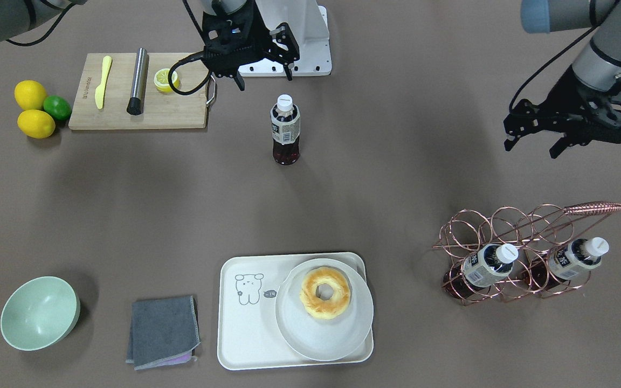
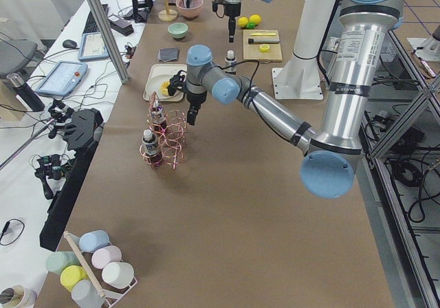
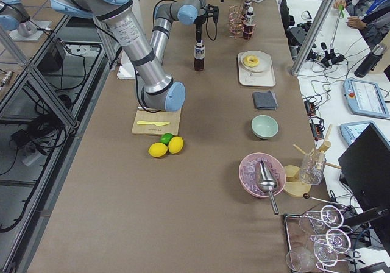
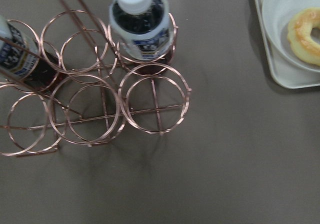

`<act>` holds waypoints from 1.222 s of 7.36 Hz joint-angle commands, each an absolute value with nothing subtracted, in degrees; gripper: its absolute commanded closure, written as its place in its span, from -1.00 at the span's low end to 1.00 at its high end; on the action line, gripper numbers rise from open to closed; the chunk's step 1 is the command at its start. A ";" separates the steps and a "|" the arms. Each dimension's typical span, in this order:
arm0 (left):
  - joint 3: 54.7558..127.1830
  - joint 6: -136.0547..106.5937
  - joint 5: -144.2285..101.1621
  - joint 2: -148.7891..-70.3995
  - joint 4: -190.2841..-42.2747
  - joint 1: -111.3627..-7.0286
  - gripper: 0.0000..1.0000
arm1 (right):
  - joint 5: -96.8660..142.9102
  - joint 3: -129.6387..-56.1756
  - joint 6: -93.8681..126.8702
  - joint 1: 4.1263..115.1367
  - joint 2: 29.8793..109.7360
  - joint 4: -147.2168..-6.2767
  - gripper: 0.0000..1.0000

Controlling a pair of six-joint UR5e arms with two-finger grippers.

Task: Place tea on tray
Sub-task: 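Withdraw the left arm while the right gripper reaches toward the bottle, then grasp the tea bottle with the right gripper and lift it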

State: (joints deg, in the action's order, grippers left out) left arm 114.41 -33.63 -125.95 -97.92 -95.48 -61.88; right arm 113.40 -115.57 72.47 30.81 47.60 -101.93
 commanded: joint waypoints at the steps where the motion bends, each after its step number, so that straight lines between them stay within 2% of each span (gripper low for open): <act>1: 111.80 -28.67 -131.72 -91.77 -102.03 -66.17 -0.86 | 106.46 -112.87 74.18 26.29 45.80 -103.18 -1.00; 5: 111.80 -24.08 -132.45 -85.28 -107.19 -68.12 -0.88 | 103.28 -108.55 75.32 24.44 43.16 -104.94 -0.96; 6: 112.06 -24.17 -132.45 -83.43 -109.75 -68.20 -0.88 | 103.18 -107.85 75.32 24.43 43.42 -104.94 -0.80; 8: 112.32 -24.69 -132.45 -82.62 -111.00 -68.20 -0.88 | 101.88 -107.14 75.32 24.17 43.07 -104.94 -0.36; 9: 112.41 -24.78 -132.45 -82.53 -111.09 -68.20 -0.89 | 101.78 -106.88 75.32 24.08 42.54 -105.12 -0.24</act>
